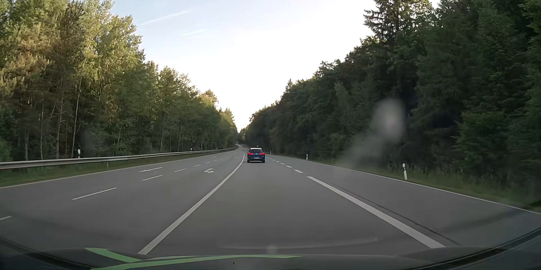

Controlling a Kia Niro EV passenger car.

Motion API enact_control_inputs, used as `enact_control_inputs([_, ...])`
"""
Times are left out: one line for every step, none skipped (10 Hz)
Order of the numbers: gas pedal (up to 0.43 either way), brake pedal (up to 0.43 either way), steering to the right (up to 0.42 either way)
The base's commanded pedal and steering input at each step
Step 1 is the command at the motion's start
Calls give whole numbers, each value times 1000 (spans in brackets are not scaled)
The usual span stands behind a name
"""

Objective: Follow the waypoints while adhering to traffic rules and regulations

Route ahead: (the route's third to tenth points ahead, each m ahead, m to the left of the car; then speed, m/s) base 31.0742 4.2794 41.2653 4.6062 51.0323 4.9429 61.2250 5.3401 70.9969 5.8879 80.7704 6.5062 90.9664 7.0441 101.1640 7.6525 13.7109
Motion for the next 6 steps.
enact_control_inputs([260,0,-10])
enact_control_inputs([260,0,-8])
enact_control_inputs([260,0,-7])
enact_control_inputs([260,0,-7])
enact_control_inputs([260,0,-7])
enact_control_inputs([260,0,-7])
